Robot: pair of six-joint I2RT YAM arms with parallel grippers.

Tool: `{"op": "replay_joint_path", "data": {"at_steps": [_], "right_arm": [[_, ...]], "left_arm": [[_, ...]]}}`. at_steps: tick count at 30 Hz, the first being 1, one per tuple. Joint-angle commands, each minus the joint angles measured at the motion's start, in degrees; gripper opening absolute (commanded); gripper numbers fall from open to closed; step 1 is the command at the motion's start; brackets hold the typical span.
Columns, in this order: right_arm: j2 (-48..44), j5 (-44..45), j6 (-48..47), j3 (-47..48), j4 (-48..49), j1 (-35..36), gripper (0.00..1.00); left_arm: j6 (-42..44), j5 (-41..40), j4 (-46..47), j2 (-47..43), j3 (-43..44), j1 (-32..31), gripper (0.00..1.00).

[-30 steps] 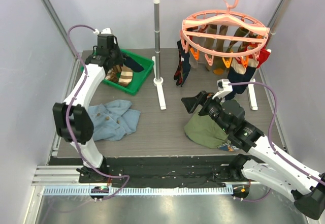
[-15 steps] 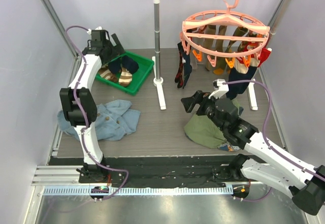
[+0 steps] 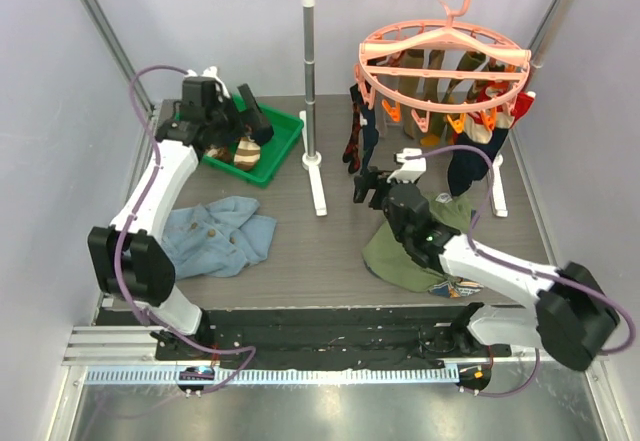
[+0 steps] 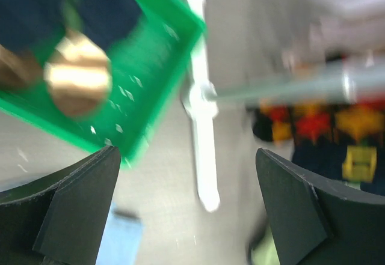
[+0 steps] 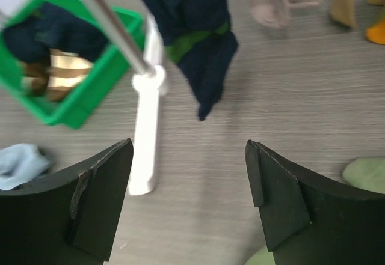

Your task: Remove the socks clipped to the hanger

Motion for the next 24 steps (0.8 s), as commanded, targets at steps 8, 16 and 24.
{"op": "replay_joint_path", "data": {"at_steps": [8, 16, 24], "right_arm": [[15.8, 15.3, -11.9, 9.5, 16.0, -0.1, 0.76], [23.5, 15.8, -17.2, 13.3, 18.5, -1.7, 0.55], [20.6, 10.2, -21.2, 13.4, 16.1, -1.7, 0.01]], "left_arm": [[3.6, 6.0, 3.2, -9.0, -11.6, -7.1, 1.00], [5.2, 7.2, 4.0, -10.9, -11.8, -8.0, 1.00], [8.1, 3.5, 1.2, -12.5, -6.7, -12.6, 1.00]]}}
